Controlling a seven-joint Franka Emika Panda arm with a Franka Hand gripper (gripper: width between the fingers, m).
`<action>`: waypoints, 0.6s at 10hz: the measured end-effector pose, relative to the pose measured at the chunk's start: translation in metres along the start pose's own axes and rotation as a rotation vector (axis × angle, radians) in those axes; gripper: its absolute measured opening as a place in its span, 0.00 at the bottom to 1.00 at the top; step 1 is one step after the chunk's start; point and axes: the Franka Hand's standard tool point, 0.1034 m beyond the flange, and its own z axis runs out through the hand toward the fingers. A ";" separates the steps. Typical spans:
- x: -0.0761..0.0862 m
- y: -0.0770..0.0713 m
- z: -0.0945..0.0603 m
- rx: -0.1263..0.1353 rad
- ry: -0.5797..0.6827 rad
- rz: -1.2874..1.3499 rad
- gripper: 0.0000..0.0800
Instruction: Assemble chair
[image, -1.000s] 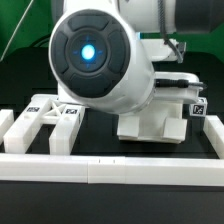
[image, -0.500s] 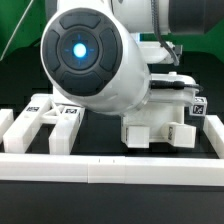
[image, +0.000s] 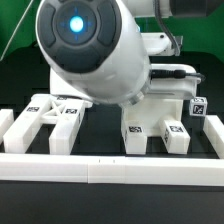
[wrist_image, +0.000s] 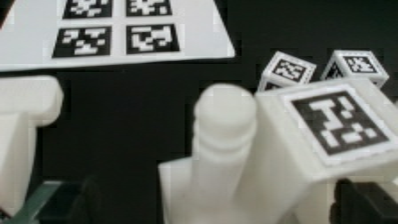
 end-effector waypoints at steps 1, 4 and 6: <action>0.001 0.002 -0.002 0.003 0.011 0.010 0.81; 0.006 0.004 -0.001 -0.002 0.024 0.013 0.81; 0.009 0.005 -0.002 -0.003 0.036 0.015 0.81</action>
Offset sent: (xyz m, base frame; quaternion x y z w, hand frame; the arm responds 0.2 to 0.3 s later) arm 0.0099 -0.0015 -0.0064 -0.0168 0.0002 -0.0088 0.9998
